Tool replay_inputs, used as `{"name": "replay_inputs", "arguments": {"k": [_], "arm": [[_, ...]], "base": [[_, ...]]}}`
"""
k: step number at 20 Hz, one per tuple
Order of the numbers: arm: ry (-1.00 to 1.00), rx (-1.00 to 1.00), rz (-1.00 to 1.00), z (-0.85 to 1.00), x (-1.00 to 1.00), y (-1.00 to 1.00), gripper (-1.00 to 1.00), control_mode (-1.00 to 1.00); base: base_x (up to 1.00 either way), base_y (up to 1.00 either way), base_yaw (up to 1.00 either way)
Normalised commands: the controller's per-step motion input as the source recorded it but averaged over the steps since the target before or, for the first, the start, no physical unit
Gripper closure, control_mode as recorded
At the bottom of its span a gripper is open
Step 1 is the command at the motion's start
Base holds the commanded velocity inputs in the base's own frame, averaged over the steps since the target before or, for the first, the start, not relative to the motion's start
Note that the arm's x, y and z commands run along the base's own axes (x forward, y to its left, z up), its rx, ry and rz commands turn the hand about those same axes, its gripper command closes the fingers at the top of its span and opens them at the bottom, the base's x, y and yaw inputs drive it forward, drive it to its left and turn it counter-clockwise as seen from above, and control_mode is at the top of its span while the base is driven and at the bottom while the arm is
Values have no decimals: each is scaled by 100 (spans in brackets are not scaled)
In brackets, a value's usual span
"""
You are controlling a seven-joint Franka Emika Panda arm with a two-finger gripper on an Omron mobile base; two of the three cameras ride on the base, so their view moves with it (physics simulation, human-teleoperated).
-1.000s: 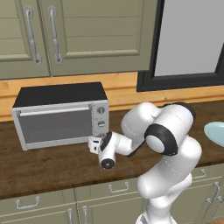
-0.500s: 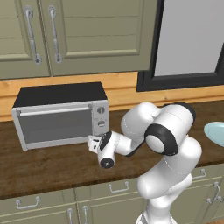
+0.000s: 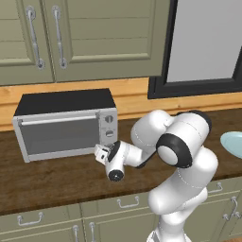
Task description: Pick up the kebab skewer and baguette bread, and place them inside the toaster oven. Close the toaster oven door and start by setting the timer.
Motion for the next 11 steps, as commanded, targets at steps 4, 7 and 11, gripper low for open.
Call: {"name": "replay_inputs", "arguments": {"k": [4, 7, 11], "arm": [[0, 22, -12, 6, 0, 0, 100, -100], [0, 23, -12, 5, 0, 0, 100, -100], [0, 24, -12, 2, 0, 0, 100, -100]], "base": [[0, 0, 0], [0, 0, 0], [0, 0, 0]]}}
